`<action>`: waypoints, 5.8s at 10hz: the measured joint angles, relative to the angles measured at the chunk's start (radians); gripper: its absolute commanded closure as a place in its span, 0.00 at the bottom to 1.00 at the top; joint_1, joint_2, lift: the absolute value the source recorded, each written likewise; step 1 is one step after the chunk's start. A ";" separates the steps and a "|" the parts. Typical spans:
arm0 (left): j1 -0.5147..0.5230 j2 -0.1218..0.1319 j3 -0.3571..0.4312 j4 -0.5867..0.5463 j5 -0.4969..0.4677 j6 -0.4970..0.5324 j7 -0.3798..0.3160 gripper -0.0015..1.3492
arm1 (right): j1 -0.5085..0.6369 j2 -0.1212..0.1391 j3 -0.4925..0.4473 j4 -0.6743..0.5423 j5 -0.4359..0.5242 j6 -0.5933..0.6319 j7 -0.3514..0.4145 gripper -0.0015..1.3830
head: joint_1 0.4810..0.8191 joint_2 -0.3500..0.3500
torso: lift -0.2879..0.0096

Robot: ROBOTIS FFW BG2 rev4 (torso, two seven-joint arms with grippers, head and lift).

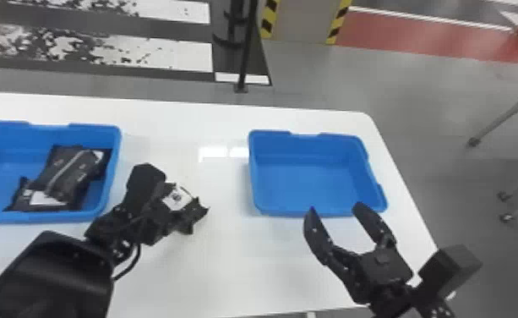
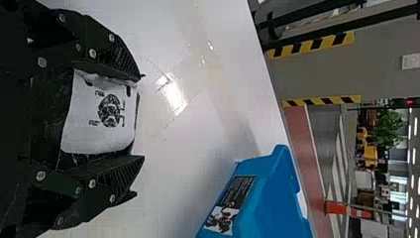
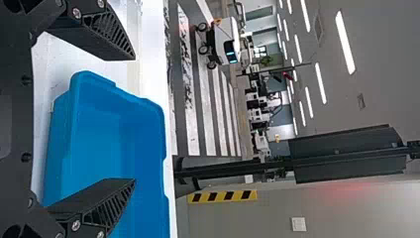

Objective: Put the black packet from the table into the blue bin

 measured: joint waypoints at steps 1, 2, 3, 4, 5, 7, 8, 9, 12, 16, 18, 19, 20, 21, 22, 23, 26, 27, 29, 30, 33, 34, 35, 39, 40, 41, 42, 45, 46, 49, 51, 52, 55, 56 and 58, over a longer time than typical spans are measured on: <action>-0.001 0.002 0.002 0.001 -0.008 -0.029 -0.007 0.90 | 0.000 0.000 0.000 0.000 -0.001 0.000 0.000 0.10 | 0.63 0.21 | 0.60; -0.001 0.004 0.012 0.002 -0.035 -0.093 -0.012 0.90 | 0.001 0.000 0.000 0.000 -0.001 0.000 0.000 0.10 | 0.63 0.21 | 0.60; -0.003 0.006 0.018 0.002 -0.058 -0.146 -0.019 0.90 | 0.002 0.000 0.000 0.002 -0.002 0.000 0.000 0.10 | 0.63 0.21 | 0.60; -0.004 0.011 0.021 0.000 -0.058 -0.180 -0.029 0.90 | 0.002 0.000 0.000 0.002 -0.003 0.000 0.000 0.10 | 0.63 0.21 | 0.60; -0.002 0.016 0.024 -0.018 -0.033 -0.203 -0.044 0.90 | 0.005 -0.001 0.000 0.002 -0.005 0.000 0.000 0.10 | 0.63 0.21 | 0.60; 0.020 0.047 0.031 -0.124 0.046 -0.197 -0.058 0.90 | 0.007 -0.001 0.000 0.000 -0.005 0.000 0.000 0.10 | 0.63 0.21 | 0.60; 0.044 0.067 0.058 -0.189 0.066 -0.202 -0.066 0.90 | 0.007 -0.001 0.000 0.000 -0.005 0.000 0.000 0.10 | 0.63 0.22 | 0.60; 0.074 0.086 0.109 -0.250 0.066 -0.213 -0.074 0.90 | 0.008 -0.001 0.000 -0.001 -0.005 0.000 0.000 0.10 | 0.63 0.27 | 0.60; 0.103 0.093 0.341 -0.287 -0.019 -0.232 -0.092 0.90 | 0.010 -0.001 0.000 -0.002 -0.007 0.000 0.000 0.10 | 0.63 0.50 | 0.60; 0.142 0.019 0.568 -0.283 -0.063 -0.221 -0.082 0.08 | 0.007 -0.001 0.000 0.000 -0.008 0.000 0.000 0.10 | 0.63 0.76 | 0.60; 0.172 -0.003 0.572 -0.282 -0.039 -0.271 -0.076 0.09 | 0.008 -0.001 0.000 0.000 -0.009 -0.001 0.000 0.10 | 0.63 0.75 | 0.60; 0.198 -0.021 0.584 -0.281 -0.011 -0.348 -0.072 0.09 | 0.009 -0.001 0.000 0.000 -0.009 -0.001 0.000 0.10 | 0.63 0.74 | 0.60; 0.240 -0.038 0.605 -0.281 0.025 -0.455 -0.058 0.09 | 0.010 -0.001 0.000 0.000 -0.009 -0.001 0.000 0.10 | 0.63 0.74 | 0.60; 0.299 -0.043 0.618 -0.281 0.079 -0.570 -0.021 0.09 | 0.012 -0.001 0.000 -0.001 -0.010 -0.001 0.000 0.10 | 0.63 0.75 | 0.60; 0.365 -0.044 0.612 -0.281 0.151 -0.672 0.028 0.09 | 0.013 -0.001 0.000 -0.002 -0.011 -0.002 0.000 0.10 | 0.63 0.77 | 0.60; 0.427 -0.044 0.589 -0.281 0.225 -0.758 0.076 0.09 | 0.014 -0.001 0.000 -0.002 -0.011 -0.001 0.000 0.10 | 0.63 0.77 | 0.60; 0.576 -0.044 0.509 -0.287 0.426 -0.938 0.139 0.09 | 0.015 -0.001 0.000 -0.003 -0.011 -0.001 0.000 0.10 | 0.63 0.77 | 0.60; 0.611 -0.044 0.505 -0.303 0.447 -0.952 0.142 0.10 | 0.015 -0.001 0.000 -0.003 -0.011 -0.001 0.000 0.10 | 0.63 0.78 | 0.60; 0.670 -0.044 0.495 -0.353 0.455 -0.937 0.153 0.10 | 0.017 -0.001 0.000 -0.003 -0.009 -0.001 0.000 0.10 | 0.63 0.78 | 0.60; 0.686 -0.044 0.494 -0.367 0.457 -0.926 0.157 0.10 | 0.017 -0.001 0.002 -0.004 -0.009 -0.001 0.000 0.10 | 0.63 0.78 | 0.60; 0.710 -0.044 0.493 -0.386 0.460 -0.904 0.162 0.10 | 0.015 0.001 0.004 -0.005 -0.009 -0.001 0.000 0.10 | 0.63 0.79 | 0.60; 0.711 -0.044 0.489 -0.387 0.459 -0.901 0.161 0.10 | 0.015 0.001 0.004 -0.005 -0.009 -0.001 0.000 0.10 | 0.63 0.78 | 0.60; 0.711 -0.044 0.486 -0.387 0.458 -0.900 0.161 0.10 | 0.015 0.001 0.004 -0.008 -0.009 -0.002 0.000 0.10 | 0.63 0.78 | 0.60; 0.715 -0.044 0.486 -0.387 0.459 -0.917 0.171 0.10 | 0.015 0.001 0.004 -0.010 -0.010 -0.002 0.000 0.10 | 0.63 0.78 | 0.60; 0.717 -0.044 0.486 -0.387 0.461 -0.919 0.172 0.10 | 0.015 0.001 0.004 -0.010 -0.011 -0.002 0.000 0.10 | 0.63 0.78 | 0.60; 0.718 -0.044 0.486 -0.387 0.462 -0.919 0.173 0.10 | 0.015 0.001 0.004 -0.010 -0.011 -0.002 0.000 0.10 | 0.63 0.79 | 0.60; 0.718 -0.044 0.486 -0.387 0.463 -0.919 0.174 0.10 | 0.015 0.001 0.004 -0.011 -0.011 -0.002 0.000 0.10 | 0.63 0.79 | 0.60; 0.718 -0.044 0.486 -0.387 0.468 -0.921 0.175 0.10 | 0.015 0.001 0.004 -0.012 -0.011 -0.002 0.000 0.10 | 0.63 0.79 | 0.60; 0.718 -0.044 0.486 -0.387 0.469 -0.922 0.175 0.10 | 0.015 0.001 0.004 -0.012 -0.011 -0.002 0.000 0.10 | 0.63 0.79 | 0.60; 0.718 -0.044 0.486 -0.387 0.471 -0.922 0.175 0.10 | 0.015 0.001 0.004 -0.012 -0.013 -0.002 0.000 0.10 | 0.63 0.79 | 0.60; 0.718 -0.044 0.486 -0.387 0.475 -0.924 0.175 0.10 | 0.015 0.001 0.004 -0.014 -0.009 -0.002 0.000 0.10 | 0.63 0.79 | 0.60; 0.718 -0.044 0.488 -0.387 0.477 -0.925 0.176 0.10 | 0.015 0.001 0.004 -0.015 -0.007 -0.002 0.000 0.10 | 0.63 0.79 | 0.60; 0.718 -0.044 0.487 -0.387 0.482 -0.925 0.178 0.10 | 0.015 0.001 0.004 -0.015 -0.005 -0.002 0.000 0.10 | 0.63 0.80 | 0.60; 0.718 -0.044 0.486 -0.387 0.482 -0.924 0.178 0.10 | 0.015 0.001 0.004 -0.015 -0.005 -0.002 0.000 0.10 | 0.63 0.80 | 0.60; 0.718 -0.044 0.486 -0.387 0.485 -0.923 0.178 0.10 | 0.013 0.001 0.004 -0.015 -0.005 -0.002 0.000 0.10 | 0.63 0.80 | 0.60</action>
